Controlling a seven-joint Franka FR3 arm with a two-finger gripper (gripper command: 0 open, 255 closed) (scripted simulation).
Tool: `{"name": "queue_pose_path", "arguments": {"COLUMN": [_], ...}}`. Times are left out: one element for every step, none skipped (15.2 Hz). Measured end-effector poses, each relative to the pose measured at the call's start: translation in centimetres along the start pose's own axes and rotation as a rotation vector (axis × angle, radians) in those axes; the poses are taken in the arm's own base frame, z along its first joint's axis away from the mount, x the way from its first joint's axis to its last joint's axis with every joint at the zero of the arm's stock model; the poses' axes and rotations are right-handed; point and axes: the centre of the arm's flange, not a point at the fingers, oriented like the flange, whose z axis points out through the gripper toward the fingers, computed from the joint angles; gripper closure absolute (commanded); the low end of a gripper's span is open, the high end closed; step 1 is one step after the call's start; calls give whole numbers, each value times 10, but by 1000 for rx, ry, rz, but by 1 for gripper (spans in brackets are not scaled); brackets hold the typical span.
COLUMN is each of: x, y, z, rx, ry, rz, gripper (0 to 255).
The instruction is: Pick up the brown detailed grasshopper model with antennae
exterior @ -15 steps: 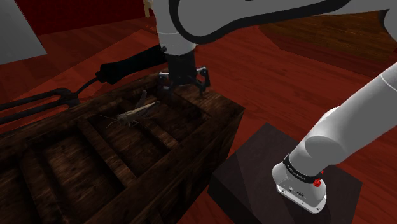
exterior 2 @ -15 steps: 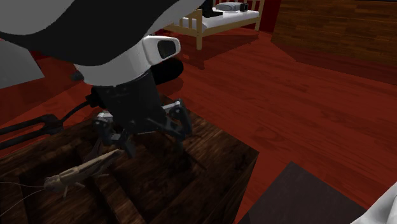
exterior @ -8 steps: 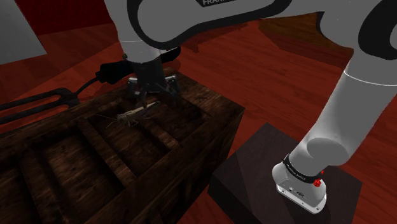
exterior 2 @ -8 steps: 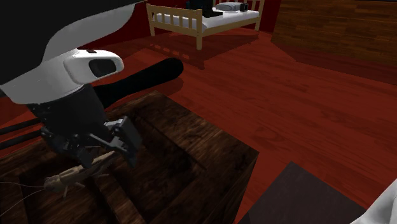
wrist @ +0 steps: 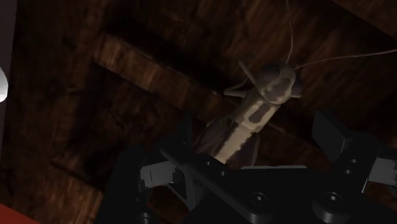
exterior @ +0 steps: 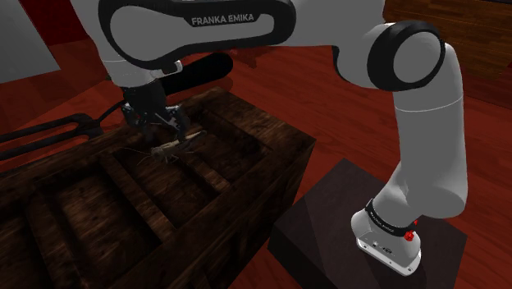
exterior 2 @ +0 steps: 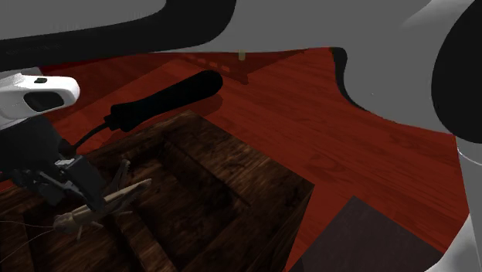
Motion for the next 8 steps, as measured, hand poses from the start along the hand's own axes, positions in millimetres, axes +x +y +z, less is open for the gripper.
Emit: {"name": "queue_pose_path", "arguments": {"x": [-1,-1,-2,-2,-2,-2,-2,-1], "y": [-7,-12,-14,-16,-19,-19,-19,-20], "z": [4,9,14,18,23,28,33,37], "rx": [-1,-1,-1,-1,-1,-2,-1,-1], "ry": [-1,-1,0,0,0,0,0,0], "rz": [11,17,20,22,23,23,23,23], "gripper": [0,0,0,0,0,0,0,0]}}
